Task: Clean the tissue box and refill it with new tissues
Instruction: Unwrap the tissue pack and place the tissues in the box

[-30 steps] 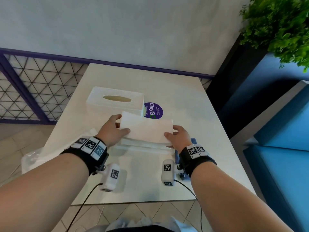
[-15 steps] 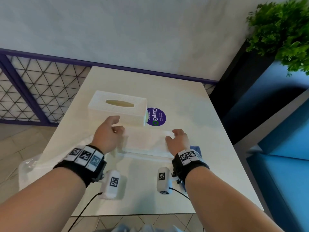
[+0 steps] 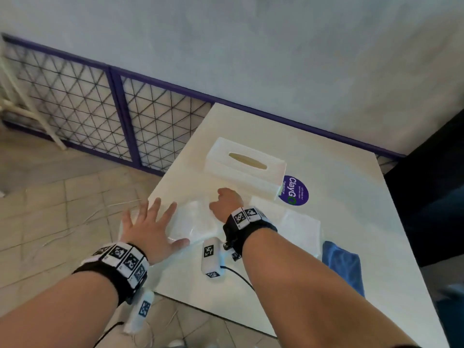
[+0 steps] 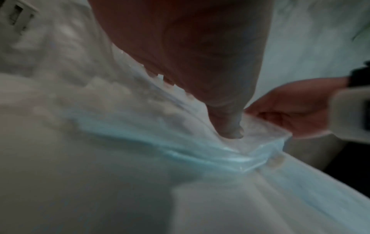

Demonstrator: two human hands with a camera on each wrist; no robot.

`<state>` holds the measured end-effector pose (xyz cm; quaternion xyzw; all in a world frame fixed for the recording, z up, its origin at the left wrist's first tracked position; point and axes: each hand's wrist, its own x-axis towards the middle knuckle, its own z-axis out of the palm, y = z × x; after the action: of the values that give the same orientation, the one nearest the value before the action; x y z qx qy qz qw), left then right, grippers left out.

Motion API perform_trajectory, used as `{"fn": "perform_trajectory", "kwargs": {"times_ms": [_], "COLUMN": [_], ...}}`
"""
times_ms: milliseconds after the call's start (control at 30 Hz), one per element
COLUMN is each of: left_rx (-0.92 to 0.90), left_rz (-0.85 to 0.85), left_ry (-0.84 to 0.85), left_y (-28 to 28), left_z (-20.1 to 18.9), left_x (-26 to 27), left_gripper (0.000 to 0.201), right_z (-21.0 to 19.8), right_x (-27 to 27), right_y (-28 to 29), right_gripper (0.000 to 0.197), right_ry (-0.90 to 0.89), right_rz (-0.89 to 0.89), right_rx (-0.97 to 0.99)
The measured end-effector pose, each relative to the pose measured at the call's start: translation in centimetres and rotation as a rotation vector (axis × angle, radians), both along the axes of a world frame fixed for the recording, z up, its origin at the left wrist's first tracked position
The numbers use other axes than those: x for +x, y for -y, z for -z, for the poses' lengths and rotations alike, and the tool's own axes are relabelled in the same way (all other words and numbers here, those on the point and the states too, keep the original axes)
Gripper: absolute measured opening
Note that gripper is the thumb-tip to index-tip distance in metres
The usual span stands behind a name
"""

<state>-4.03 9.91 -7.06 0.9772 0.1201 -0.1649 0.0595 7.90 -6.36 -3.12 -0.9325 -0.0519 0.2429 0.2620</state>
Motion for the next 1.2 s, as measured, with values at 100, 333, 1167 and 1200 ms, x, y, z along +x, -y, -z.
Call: {"fn": "perform_trajectory", "kwargs": {"times_ms": [100, 333, 1167, 1200], "left_rx": [-0.029, -0.043, 0.001, 0.016], "left_rz": [-0.007, -0.014, -0.017, -0.017], "left_ry": [-0.062, -0.057, 0.165, 0.166], "left_y": [0.2, 0.1, 4.8, 4.7], "left_z": [1.3, 3.0, 0.8, 0.9], "left_x": [-1.0, -1.9, 1.1, 1.1], "left_gripper": [0.098, 0.096, 0.084, 0.085], "right_z": [1.4, 3.1, -4.8, -4.5], "right_x": [0.4, 0.0, -2.4, -2.4], "right_y": [-1.2, -2.8, 6.1, 6.1], "right_gripper": [0.049, 0.036, 0.037, 0.040], "right_ry": [-0.105, -0.171, 0.264, 0.258], "right_rz": [-0.043, -0.175, -0.033, -0.055], "right_rx": [-0.139, -0.238, 0.114, 0.099]}}
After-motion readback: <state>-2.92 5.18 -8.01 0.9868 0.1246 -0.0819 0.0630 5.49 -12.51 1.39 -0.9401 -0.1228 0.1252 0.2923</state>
